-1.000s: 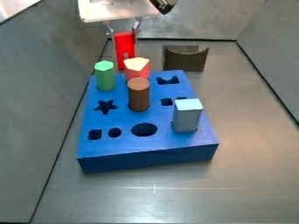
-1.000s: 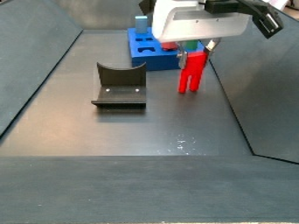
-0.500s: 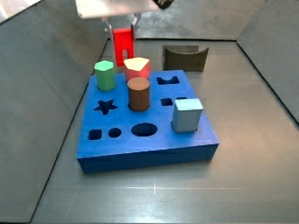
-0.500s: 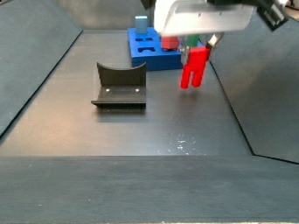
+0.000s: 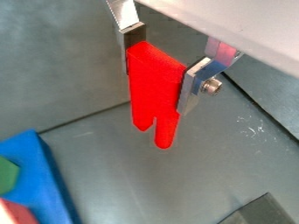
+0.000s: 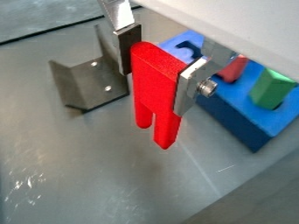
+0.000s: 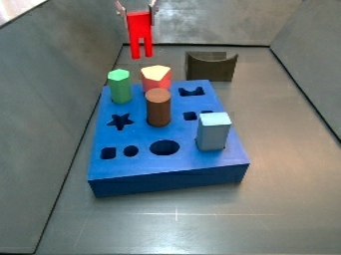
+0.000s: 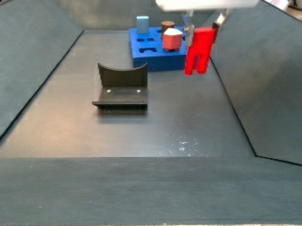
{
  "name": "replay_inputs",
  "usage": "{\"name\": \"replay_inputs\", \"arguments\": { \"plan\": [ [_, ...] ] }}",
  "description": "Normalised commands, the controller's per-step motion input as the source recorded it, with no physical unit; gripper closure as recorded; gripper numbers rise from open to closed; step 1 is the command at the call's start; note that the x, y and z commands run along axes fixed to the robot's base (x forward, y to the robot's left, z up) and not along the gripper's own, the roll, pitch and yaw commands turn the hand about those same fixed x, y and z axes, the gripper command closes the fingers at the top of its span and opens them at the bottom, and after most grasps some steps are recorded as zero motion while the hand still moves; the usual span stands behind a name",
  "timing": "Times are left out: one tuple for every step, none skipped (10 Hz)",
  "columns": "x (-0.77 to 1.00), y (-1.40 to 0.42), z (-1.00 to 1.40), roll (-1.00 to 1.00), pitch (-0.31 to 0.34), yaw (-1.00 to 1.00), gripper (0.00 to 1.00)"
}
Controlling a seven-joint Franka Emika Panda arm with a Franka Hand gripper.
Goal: Pick up the square-circle object. Move up. Move to above the board. Insert the square-circle object.
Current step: Move to above the board.
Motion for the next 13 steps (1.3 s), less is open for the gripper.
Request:
{"name": "replay_inputs", "arguments": {
  "plan": [
    [0.04, -0.20, 1.00, 0.02, 0.257, -0.13, 1.00],
    [0.04, -0.18, 1.00, 0.00, 0.203, -0.08, 1.00],
    [0.03, -0.17, 1.00, -0.02, 0.142, -0.04, 1.00],
    [0.03, -0.17, 1.00, -0.04, 0.110, -0.02, 1.00],
    [0.03, -0.16, 1.00, -0.06, 0.095, 0.00, 1.00],
    [0.03, -0.15, 1.00, -0.07, 0.090, 0.01, 1.00],
    [0.03, -0.13, 1.00, -0.08, 0.085, 0.01, 1.00],
    [0.03, -0.13, 1.00, -0.08, 0.078, 0.00, 1.00],
    [0.02, -0.11, 1.00, -0.08, 0.072, 0.00, 1.00],
    [0.02, -0.10, 1.00, -0.08, 0.071, 0.00, 1.00],
    [0.02, -0.09, 1.00, -0.08, 0.074, 0.00, 1.00],
    [0.02, -0.08, 1.00, -0.08, 0.073, -0.01, 1.00],
    [0.01, -0.06, 0.90, -0.08, 0.074, -0.01, 1.00]
  ]
}}
